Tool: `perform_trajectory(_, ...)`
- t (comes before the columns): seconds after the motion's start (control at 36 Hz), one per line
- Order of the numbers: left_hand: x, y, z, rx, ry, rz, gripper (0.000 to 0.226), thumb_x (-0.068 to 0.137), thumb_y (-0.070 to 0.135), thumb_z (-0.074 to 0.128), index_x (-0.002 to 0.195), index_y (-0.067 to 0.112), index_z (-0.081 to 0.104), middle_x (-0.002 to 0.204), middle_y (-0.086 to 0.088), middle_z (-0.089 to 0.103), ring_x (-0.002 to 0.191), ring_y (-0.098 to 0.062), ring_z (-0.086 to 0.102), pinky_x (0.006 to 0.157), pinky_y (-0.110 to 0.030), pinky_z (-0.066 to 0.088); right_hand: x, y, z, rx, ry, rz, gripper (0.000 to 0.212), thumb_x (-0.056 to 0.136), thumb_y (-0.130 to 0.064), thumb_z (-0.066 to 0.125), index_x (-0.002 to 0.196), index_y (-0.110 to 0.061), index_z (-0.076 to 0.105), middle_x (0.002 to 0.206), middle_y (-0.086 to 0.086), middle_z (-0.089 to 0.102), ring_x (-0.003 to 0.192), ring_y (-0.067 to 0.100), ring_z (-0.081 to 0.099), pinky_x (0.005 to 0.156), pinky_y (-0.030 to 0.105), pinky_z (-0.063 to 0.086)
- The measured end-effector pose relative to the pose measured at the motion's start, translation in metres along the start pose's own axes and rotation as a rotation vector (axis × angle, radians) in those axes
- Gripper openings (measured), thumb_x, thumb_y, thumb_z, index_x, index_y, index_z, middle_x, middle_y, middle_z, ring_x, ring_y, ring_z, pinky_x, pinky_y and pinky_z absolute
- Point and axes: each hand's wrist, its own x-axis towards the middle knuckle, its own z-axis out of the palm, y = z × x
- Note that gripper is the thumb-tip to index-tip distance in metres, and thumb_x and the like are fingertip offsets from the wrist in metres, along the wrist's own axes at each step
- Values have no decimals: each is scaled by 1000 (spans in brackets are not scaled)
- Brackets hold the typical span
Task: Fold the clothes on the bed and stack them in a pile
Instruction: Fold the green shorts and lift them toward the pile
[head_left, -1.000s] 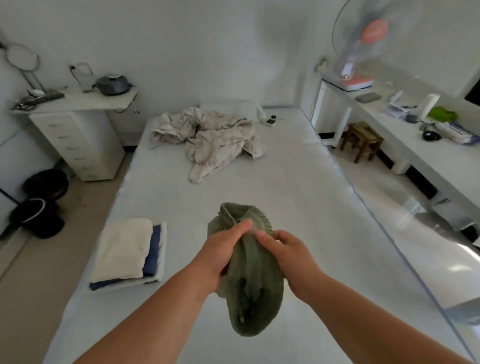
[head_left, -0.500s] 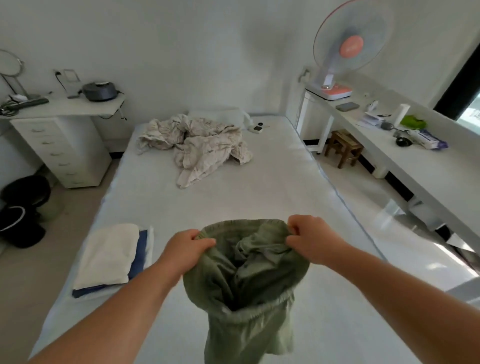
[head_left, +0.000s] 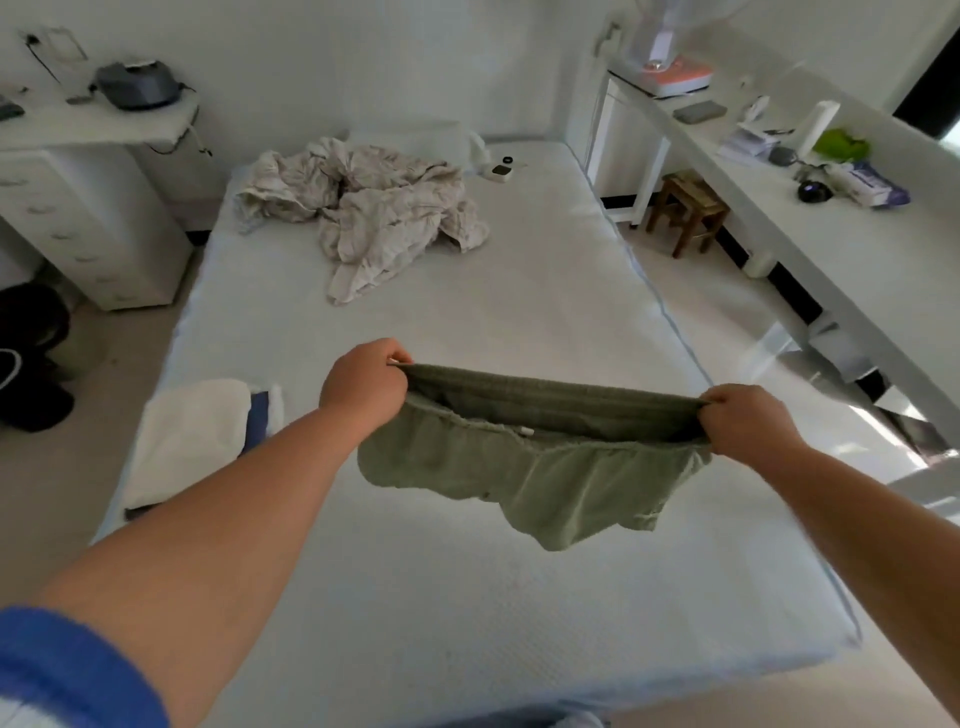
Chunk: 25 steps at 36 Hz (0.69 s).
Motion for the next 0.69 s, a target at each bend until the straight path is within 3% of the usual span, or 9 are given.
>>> perform_trajectory(0.08,8,25,14,2,-42,15,31,83,2,39,87,21,63,86,-2,58,82,-24,53,68,-29,38,12,14,2,644,-45,300,21,92,-4,42,107,-2,56,99,15,55,90,29,57,73,41,54)
perform_trajectory(0.17,18,46,26,13,-74,-9,23,82,3,41,77,16,60,78,-2,56,78,-24,51,61,-27,36,25,24,0,847,-107,338,15,95,-8,47,108,-4,53,91,10,53,90,26,55,74,38,51)
perform_trajectory(0.25,28,59,34,116,-95,-14,18,81,5,46,78,17,59,77,-2,56,75,-22,51,54,-27,33,42,36,-16,640,-324,123,18,88,1,57,106,1,55,95,15,57,92,27,56,85,37,50)
perform_trajectory(0.33,35,63,40,205,-103,-40,20,81,4,47,87,15,62,84,-5,57,80,-24,52,60,-27,36,58,50,-35,355,-542,-16,22,85,14,50,99,-1,59,96,16,58,91,24,56,78,29,51)
perform_trajectory(0.42,37,62,49,245,-154,-83,24,80,2,46,80,21,60,77,1,54,78,-21,51,57,-27,35,76,60,-38,209,-619,-30,27,85,13,46,95,-7,61,96,13,60,91,23,57,77,29,51)
perform_trajectory(0.47,33,59,58,281,-237,-133,27,80,0,45,78,22,61,73,3,55,76,-21,53,56,-27,36,84,66,-30,132,-555,-65,27,84,11,49,91,-12,61,95,8,61,87,22,58,74,29,51)
perform_trajectory(0.53,27,52,69,280,-343,-211,30,80,-2,42,81,18,65,71,-1,61,73,-21,58,56,-27,39,87,75,-14,52,-369,-164,27,83,6,55,85,-21,60,96,0,61,83,19,59,68,25,47)
perform_trajectory(0.61,20,37,86,108,-445,-388,33,85,-2,37,85,15,65,76,-11,69,60,-21,67,50,-23,48,88,90,7,15,-129,-303,29,85,-4,61,79,-32,59,91,-8,59,80,8,55,70,20,41)
perform_trajectory(0.69,21,25,98,-146,-444,-560,29,89,-2,39,93,12,64,86,-14,68,52,-17,67,47,-21,53,95,107,24,-15,-149,-302,29,88,-12,58,81,-40,59,84,-10,62,69,1,49,64,21,38)
